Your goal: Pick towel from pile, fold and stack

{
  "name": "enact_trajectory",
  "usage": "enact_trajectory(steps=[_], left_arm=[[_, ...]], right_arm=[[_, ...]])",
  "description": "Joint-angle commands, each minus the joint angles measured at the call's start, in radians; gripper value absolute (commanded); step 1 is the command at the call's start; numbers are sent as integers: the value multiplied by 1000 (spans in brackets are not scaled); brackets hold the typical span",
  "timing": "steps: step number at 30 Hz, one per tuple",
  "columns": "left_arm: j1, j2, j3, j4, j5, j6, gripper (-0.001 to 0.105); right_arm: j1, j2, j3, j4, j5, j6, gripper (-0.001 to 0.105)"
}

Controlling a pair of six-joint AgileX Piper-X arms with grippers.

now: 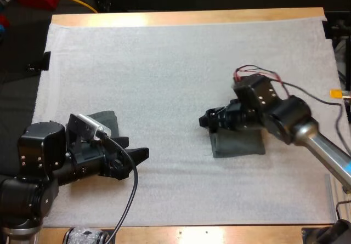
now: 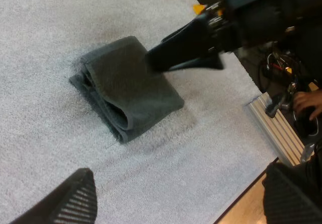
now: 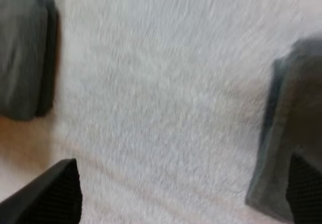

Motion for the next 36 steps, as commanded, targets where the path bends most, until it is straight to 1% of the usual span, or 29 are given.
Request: enact_trajectory(steps=[1,5,8,14,21,28,33,36], left_arm=[[-3,-4,-3,4,13,-2,66],[-3,-4,-3,4,13,-2,66],[-3,-4,-3,4,13,-2,66],[-3,-4,-3,4,13,-2,66],[-3,-4,-3,4,13,-2,66],[-3,-4,4,0,13,-2,66],[-3,10,42,-6,13,-2,66],[-3,30,66,-19,19,-2,66]], right_arm=[[-2,-31,-7,13,23,-12,81],[-2,-121,-7,79,124,-13,81],[-2,-189,-7,142,145,-32,81],[-2,-313,-7,233,145,-33,81],[-2,-452,-7,269,145,-31,81],[-2,-513,-7,267,139,-31,81],[-2,-515,-7,261,68,-33,81],[-2,-515,-7,257,47,-33,81]])
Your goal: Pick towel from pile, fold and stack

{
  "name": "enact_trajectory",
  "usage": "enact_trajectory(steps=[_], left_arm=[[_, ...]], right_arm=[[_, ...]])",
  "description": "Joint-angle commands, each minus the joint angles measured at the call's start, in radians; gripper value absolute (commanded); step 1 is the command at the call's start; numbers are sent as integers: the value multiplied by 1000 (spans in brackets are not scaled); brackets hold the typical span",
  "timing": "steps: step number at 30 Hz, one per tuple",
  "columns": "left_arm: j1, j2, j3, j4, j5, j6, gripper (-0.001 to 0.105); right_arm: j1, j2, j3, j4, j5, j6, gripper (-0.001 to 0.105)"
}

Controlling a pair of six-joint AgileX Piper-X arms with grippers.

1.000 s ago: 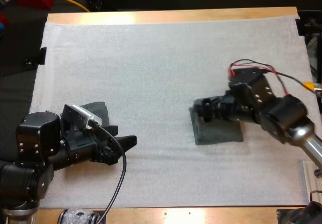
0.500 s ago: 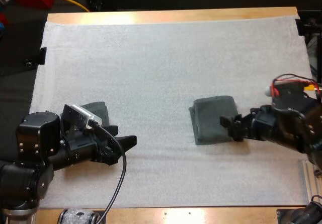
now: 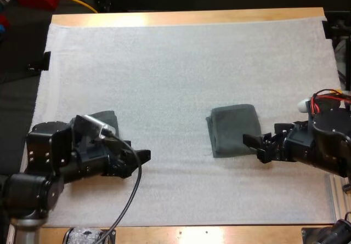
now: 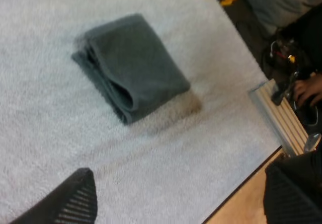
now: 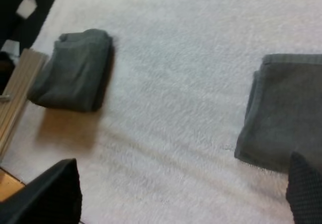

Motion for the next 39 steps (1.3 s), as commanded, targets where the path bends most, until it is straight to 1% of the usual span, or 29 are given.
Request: enact_trajectory(steps=[1,3,5,10,13,15,18,24,31,33,39], left_arm=[[-3,11,4,-15,22,-2,66],[-3,34,8,-44,74,-4,66],[-9,54,7,-76,109,-17,66],[-56,118,7,-153,113,-35,66],[-104,167,7,-192,76,-44,66],[-143,212,7,-233,3,-69,66],[-178,272,7,-294,-55,-107,66],[-224,418,7,-428,-54,-189,66],[-270,599,7,-504,-49,-206,66],[-285,667,7,-538,-42,-233,66],[-299,807,7,-648,-34,-307,66]], right_arm=[[-2,-4,-7,-9,-15,-11,81],[-2,-4,-7,-12,-32,-11,81],[-2,-4,-7,-18,-59,-16,81],[-2,-4,-7,-41,-76,-16,81],[-2,-4,-7,-54,-76,-15,81],[-2,-4,-7,-57,-79,-14,81],[-2,-4,-7,-57,-78,-14,81],[-2,-4,-7,-57,-78,-14,81],[-2,-4,-7,-57,-78,-14,81],[-2,-4,-7,-57,-78,-11,81],[-2,-4,-7,-57,-78,-11,81]])
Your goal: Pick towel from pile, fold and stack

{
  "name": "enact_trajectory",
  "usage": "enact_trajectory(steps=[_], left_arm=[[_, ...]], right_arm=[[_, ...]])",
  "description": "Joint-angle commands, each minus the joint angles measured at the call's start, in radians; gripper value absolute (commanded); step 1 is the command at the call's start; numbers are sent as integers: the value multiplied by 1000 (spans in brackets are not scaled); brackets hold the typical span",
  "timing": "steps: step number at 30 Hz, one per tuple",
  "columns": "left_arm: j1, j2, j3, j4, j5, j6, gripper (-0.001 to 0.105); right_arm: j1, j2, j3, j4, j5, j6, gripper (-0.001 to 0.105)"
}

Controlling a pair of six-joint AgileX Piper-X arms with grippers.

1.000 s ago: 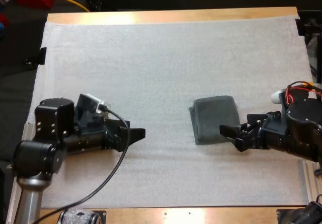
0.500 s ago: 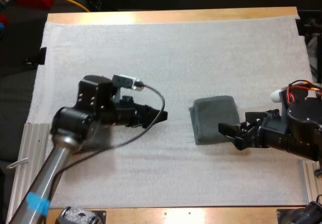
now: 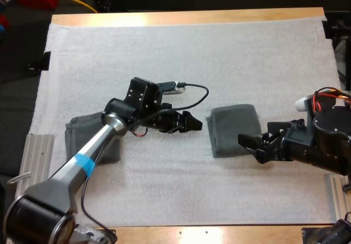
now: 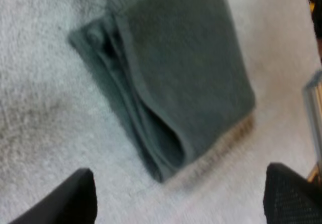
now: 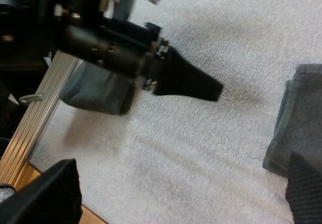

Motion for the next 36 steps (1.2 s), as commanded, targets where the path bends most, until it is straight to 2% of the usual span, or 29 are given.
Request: enact_trajectory(steps=[1,6,12,22,27,29,33,36], left_arm=[[-5,11,-1,-32,9,-23,66],[-5,104,-1,-82,9,-72,66],[-5,180,-1,-80,28,-89,66],[-13,215,-1,-79,33,-153,66],[-63,233,-1,-97,26,-203,66],[-81,233,-1,-127,24,-248,66],[-117,241,-2,-187,25,-339,66],[-138,248,-9,-216,25,-387,66]], right_arm=[[-2,-4,-7,-7,-6,-9,81],[-2,-4,-7,-7,-6,-6,81],[-2,-4,-7,-7,-6,-6,81],[-2,-4,-7,-7,-2,-6,81],[-2,-4,-7,-7,-1,-6,81],[-2,-4,-7,-7,4,-6,81],[-2,-4,-7,0,99,-6,81],[-2,-4,-7,0,105,-6,81]])
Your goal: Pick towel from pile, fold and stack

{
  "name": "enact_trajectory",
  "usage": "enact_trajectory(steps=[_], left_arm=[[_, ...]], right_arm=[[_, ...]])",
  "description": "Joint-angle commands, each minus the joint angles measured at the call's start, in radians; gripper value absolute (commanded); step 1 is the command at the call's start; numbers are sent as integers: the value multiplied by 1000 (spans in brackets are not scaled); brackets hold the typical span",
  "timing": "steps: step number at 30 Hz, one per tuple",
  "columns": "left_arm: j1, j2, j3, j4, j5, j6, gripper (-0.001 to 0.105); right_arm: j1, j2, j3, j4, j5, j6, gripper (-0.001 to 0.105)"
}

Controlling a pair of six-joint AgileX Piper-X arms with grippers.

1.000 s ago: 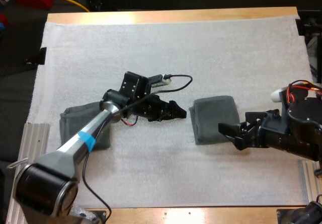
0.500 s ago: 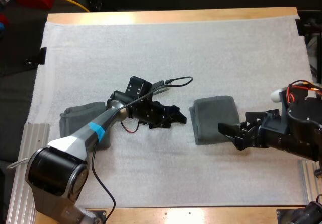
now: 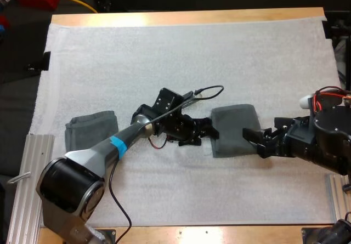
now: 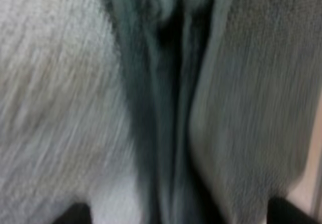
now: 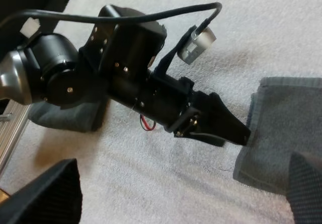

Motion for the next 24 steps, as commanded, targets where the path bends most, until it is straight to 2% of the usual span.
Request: enact_trajectory(steps=[1,9,19,24], left_arm=[[-8,4,-7,-18,6,-29,66],[-23,33,-47,-26,6,-121,66],[-32,53,-73,-24,14,-195,66],[-59,89,-134,56,14,-204,66]], right_arm=[[-2,-4,-7,0,7,-6,81],[-2,-4,-7,0,7,-2,81],[-2,-4,-7,0,7,-2,81],[-2,-4,-7,0,1,8,81]])
